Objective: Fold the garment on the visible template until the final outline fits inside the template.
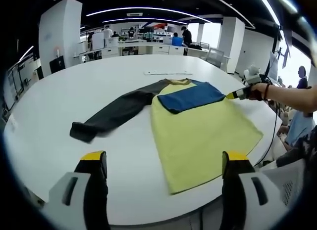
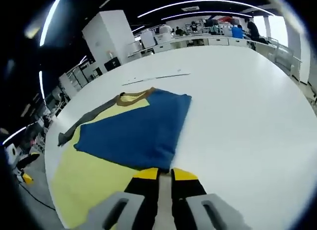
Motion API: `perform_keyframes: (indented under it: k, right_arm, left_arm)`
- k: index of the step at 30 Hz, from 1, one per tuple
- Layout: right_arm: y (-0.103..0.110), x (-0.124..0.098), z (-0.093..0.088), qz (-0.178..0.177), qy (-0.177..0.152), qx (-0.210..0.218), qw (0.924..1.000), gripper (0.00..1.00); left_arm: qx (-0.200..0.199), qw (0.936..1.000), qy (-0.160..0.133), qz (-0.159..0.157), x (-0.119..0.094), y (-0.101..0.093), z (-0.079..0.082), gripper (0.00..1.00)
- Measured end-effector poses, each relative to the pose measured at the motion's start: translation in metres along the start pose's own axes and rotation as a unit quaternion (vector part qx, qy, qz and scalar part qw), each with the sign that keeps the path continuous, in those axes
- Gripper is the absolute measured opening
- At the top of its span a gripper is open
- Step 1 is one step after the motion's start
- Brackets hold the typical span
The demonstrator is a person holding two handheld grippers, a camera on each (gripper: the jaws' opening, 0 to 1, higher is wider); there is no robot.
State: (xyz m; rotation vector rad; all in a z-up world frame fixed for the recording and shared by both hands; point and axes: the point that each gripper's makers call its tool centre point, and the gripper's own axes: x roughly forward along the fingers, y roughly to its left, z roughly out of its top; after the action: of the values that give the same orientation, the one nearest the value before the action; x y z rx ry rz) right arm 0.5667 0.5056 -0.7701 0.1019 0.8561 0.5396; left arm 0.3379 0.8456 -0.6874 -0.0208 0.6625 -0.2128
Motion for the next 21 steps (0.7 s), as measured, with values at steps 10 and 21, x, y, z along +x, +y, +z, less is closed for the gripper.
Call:
perform_keyframes:
  k: [10,21]
  right_arm:
    - [0.011,0.000,-0.003,-0.013,0.010,-0.027,0.9995,0.00]
    - [-0.005,-0.010,0.001,-0.058,0.042,-0.124,0.9897,0.00]
  left_arm:
    - [0.004,1.0000,0.004,0.002,-0.001,0.000,-0.002,0.93]
    - [0.005,0.9999,0.007,0.006,-0.001,0.004,-0.005,0.92]
